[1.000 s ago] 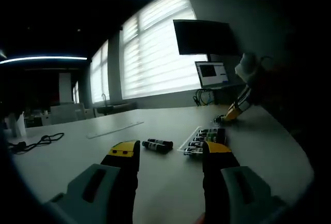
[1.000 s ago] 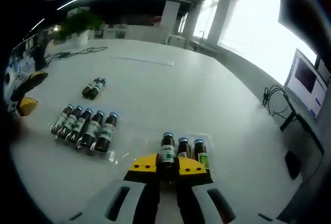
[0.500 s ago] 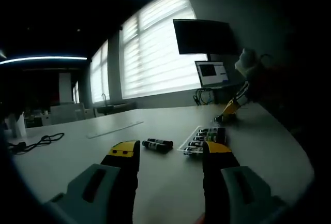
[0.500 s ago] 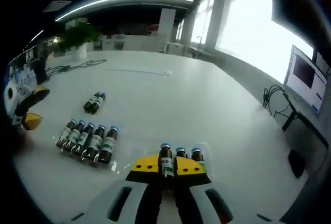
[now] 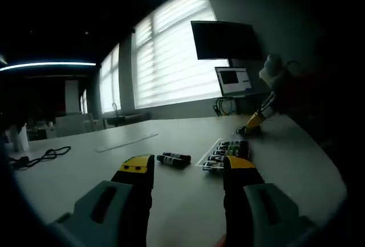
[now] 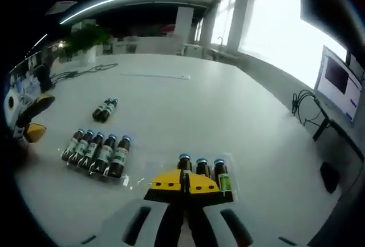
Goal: Grip medicine bottles put into box
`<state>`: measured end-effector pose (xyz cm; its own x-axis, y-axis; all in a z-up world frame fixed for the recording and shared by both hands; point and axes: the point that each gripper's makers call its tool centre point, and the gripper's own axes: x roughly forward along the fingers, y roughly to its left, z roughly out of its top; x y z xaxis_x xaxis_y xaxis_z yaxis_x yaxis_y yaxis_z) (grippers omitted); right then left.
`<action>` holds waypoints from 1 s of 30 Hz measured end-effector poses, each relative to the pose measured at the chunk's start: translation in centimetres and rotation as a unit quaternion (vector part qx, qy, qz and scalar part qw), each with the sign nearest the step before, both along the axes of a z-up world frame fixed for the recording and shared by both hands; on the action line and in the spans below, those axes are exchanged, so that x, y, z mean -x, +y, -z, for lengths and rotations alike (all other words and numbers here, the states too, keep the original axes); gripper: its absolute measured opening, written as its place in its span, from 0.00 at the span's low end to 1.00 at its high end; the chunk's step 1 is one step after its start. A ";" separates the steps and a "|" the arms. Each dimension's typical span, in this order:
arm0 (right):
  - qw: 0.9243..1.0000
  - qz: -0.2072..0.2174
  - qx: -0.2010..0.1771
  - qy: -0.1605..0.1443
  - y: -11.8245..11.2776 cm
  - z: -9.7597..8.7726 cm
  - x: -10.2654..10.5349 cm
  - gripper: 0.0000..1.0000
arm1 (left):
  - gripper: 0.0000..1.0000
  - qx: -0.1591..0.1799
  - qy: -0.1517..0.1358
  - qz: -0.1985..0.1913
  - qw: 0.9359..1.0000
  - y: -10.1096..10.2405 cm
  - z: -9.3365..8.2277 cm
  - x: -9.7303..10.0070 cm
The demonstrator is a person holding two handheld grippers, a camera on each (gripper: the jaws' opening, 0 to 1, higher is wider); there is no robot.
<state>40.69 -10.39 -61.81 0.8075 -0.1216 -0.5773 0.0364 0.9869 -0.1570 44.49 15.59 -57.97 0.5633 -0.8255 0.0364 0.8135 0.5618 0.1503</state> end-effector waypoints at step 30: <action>1.000 -0.016 0.015 0.000 0.4 1.0 0.5 0.00 | 0.41 -0.002 0.000 0.003 1.000 -0.1 0.1 0.0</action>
